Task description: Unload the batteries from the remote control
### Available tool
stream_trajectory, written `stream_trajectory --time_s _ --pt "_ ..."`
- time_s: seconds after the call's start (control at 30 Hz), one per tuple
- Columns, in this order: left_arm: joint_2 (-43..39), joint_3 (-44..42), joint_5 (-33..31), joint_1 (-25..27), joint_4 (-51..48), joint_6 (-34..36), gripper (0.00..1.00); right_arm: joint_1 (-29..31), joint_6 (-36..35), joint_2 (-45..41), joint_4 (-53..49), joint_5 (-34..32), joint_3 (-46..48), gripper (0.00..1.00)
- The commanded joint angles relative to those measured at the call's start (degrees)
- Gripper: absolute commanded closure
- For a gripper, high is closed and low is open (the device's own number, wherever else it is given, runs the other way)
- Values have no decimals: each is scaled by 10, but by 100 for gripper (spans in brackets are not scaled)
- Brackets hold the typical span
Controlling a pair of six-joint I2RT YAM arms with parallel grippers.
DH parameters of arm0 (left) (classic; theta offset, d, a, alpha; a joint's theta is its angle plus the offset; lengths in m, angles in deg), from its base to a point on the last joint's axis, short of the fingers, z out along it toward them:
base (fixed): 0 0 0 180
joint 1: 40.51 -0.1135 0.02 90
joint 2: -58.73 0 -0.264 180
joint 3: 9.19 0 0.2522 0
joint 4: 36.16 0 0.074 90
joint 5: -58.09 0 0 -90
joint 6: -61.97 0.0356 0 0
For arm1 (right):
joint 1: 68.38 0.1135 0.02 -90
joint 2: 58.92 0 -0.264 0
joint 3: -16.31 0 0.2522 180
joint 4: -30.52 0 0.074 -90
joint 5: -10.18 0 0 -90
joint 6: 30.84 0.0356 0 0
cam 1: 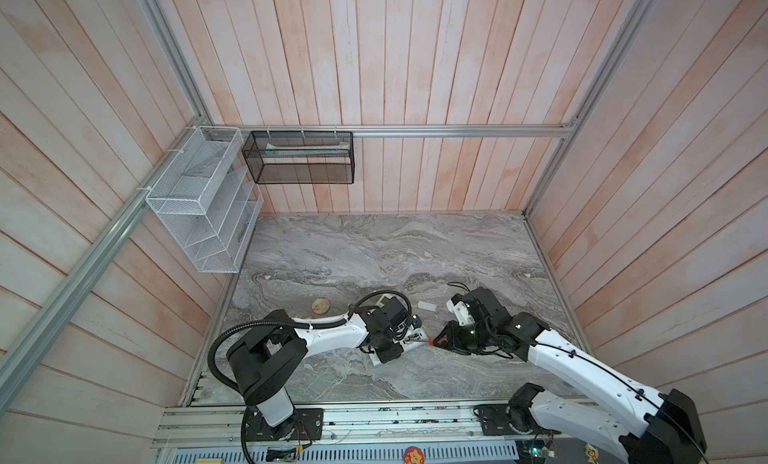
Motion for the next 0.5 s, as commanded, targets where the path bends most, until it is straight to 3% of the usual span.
stream_trajectory --time_s 0.0,0.23,0.47 --pt "44 -18 79 -3 -55 25 68 -6 -21 31 -68 -111 -27 100" --pt "71 23 162 -38 -124 59 71 -7 -58 94 -86 -119 -109 100" --pt "82 39 172 -56 -147 64 70 -8 -73 122 -109 -130 -159 100"
